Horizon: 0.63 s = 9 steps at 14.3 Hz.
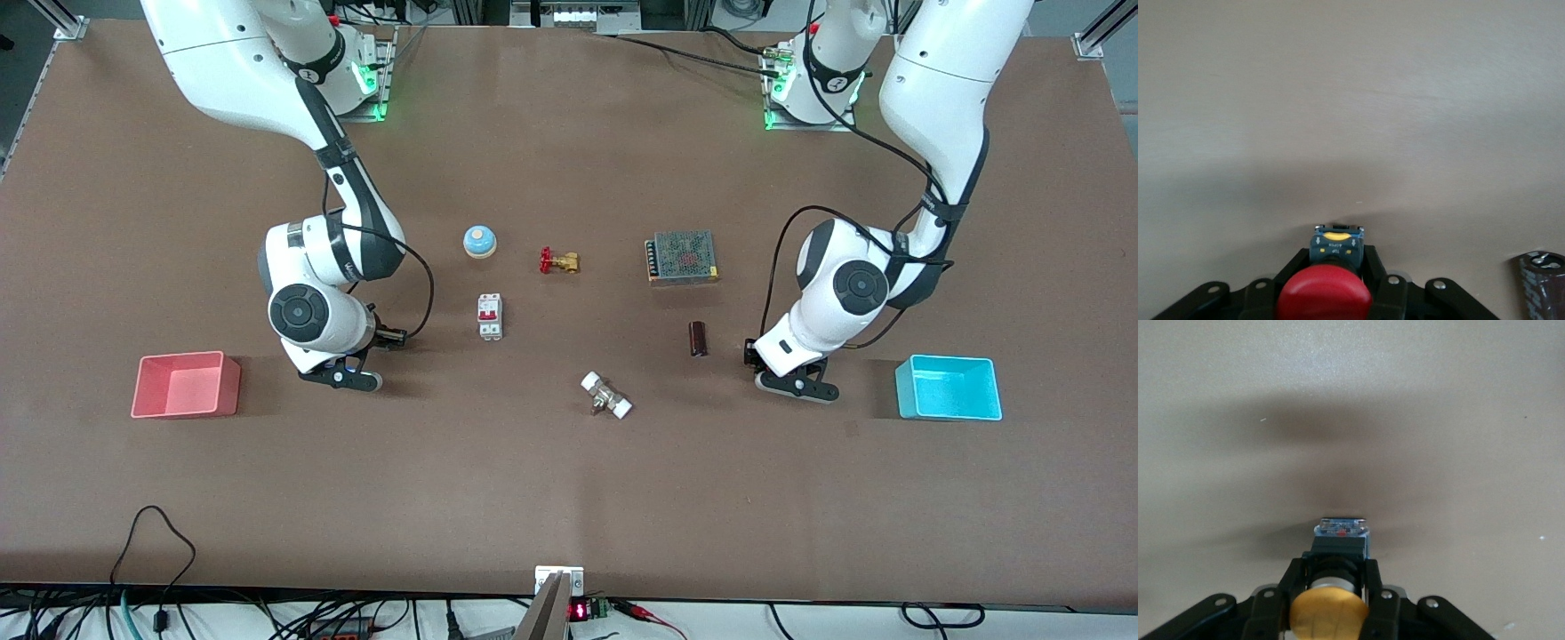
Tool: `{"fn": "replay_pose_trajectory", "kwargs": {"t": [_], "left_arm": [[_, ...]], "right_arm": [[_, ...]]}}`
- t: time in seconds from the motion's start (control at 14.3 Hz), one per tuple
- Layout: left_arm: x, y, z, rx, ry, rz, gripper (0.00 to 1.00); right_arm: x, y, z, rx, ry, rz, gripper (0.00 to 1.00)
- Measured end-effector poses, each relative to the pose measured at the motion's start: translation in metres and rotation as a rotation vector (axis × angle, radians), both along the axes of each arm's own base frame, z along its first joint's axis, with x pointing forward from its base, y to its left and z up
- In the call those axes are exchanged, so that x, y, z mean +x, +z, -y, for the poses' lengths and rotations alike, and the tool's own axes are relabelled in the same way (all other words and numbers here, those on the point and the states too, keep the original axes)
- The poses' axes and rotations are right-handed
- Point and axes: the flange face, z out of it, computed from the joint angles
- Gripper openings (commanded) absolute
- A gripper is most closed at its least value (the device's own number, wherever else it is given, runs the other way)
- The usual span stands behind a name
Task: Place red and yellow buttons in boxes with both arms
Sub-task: 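Carry the yellow button to the pink box while the left gripper carries red to cyan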
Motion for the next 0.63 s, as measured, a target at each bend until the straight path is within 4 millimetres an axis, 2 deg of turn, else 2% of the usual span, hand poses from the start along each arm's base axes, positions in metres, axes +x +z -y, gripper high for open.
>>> {"fn": "replay_pose_trajectory", "kwargs": {"t": [0.07, 0.14, 0.28, 0.42, 0.49, 0.63], "left_arm": [[0.007, 0.012, -0.009, 0.006, 0.016, -0.012, 0.01], [0.016, 0.028, -0.027, 0.014, 0.043, -0.032, 0.01], [0.029, 0.072, -0.083, 0.022, 0.109, -0.033, 0.01], [0.031, 0.107, -0.146, 0.026, 0.18, -0.01, 0.01], [0.03, 0.115, -0.17, 0.028, 0.203, -0.004, 0.01], [0.025, 0.115, -0.209, 0.03, 0.224, -0.008, 0.0]], "right_arm": [[0.001, 0.001, -0.001, 0.001, 0.0, 0.004, 0.34], [0.004, 0.006, -0.002, 0.005, 0.001, 0.015, 0.34], [0.017, 0.029, -0.004, 0.017, 0.0, 0.055, 0.34], [0.03, 0.068, 0.002, 0.026, -0.016, 0.091, 0.34], [0.036, 0.089, 0.015, 0.027, -0.034, 0.102, 0.34], [0.051, 0.123, 0.06, 0.03, -0.061, 0.112, 0.34]]}}
